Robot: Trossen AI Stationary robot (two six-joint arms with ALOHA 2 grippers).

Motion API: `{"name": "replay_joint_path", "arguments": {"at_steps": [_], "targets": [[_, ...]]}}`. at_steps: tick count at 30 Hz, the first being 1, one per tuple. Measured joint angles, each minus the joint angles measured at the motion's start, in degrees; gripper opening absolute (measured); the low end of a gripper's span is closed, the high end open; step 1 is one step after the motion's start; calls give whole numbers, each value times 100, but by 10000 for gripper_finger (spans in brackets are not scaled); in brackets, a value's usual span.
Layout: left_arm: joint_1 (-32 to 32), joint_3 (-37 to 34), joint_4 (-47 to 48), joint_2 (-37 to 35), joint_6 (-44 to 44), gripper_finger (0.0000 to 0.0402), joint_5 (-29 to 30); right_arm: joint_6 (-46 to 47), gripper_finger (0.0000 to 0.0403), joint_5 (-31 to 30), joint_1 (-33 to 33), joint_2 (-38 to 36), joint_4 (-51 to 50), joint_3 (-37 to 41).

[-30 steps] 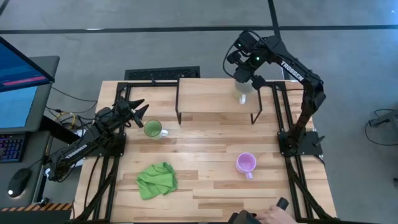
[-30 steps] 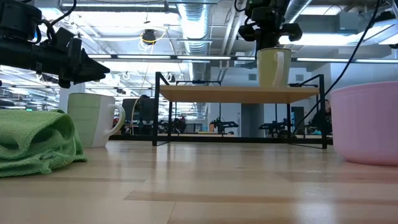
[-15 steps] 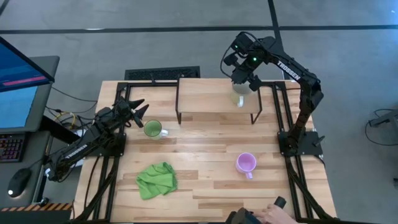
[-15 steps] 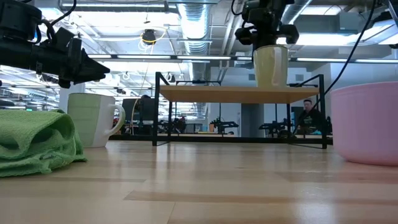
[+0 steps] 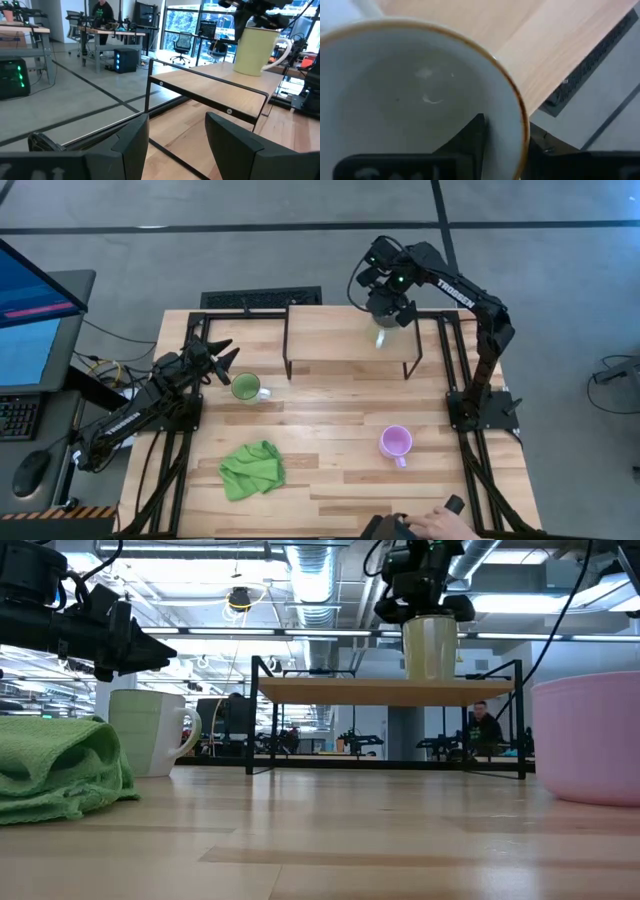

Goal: Stack small to large cups/mugs on shelf
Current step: Put the yellow mug on the shelf

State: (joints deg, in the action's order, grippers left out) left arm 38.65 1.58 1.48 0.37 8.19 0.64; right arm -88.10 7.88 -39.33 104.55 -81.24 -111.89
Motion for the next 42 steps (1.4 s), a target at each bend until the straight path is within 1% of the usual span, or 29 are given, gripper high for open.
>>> {"name": "replay_joint_path", "arguments": {"at_steps": [6, 36, 42], "targets": [[0, 0, 0, 0, 2, 185, 1, 5, 97, 22, 4, 4, 16, -3], [0, 0, -2, -1, 4, 185, 1, 24, 97, -63, 70, -20, -13, -31], [0, 0, 0, 0, 4, 185, 1, 345, 103, -63, 68, -25, -17, -34]]}}
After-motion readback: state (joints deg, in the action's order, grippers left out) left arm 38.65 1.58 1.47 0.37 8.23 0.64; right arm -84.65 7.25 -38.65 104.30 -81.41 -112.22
